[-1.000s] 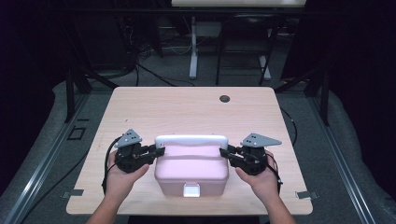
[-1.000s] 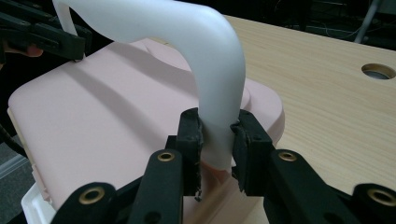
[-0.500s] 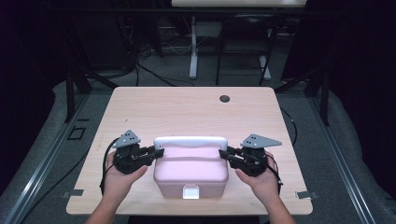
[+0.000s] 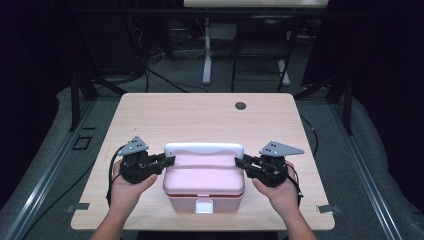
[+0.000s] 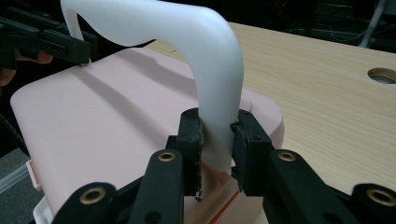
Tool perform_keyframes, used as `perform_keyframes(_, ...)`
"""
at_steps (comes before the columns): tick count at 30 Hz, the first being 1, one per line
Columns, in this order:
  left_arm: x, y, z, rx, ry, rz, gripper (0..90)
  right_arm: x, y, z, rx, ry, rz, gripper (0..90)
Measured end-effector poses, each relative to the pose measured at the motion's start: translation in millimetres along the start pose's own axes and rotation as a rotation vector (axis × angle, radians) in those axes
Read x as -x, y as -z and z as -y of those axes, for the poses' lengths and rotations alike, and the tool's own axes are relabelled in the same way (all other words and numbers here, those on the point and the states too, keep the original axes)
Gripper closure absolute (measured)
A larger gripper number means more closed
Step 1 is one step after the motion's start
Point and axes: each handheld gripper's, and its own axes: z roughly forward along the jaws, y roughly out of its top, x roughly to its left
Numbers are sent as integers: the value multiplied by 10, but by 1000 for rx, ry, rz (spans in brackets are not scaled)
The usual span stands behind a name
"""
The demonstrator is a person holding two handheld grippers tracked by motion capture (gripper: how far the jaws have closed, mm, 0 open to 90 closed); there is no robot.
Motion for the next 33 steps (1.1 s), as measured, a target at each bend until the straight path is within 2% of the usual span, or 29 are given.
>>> perform_keyframes(8, -3, 12, -18, 14, -1, -1, 734, -5, 24, -31, 16, -11, -2, 740)
perform_keyframes(12, -14, 29, -9, 19, 12, 9, 722, -4, 21, -36, 17, -20, -4, 740)
perform_keyframes(18, -29, 119, -8, 32, 16, 4, 700, 11, 20, -46, 21, -29, -11, 741)
perform_keyframes(33, -61, 384, 79, 17, 25, -58, 738, 39, 41, -119, 27, -46, -23, 742)
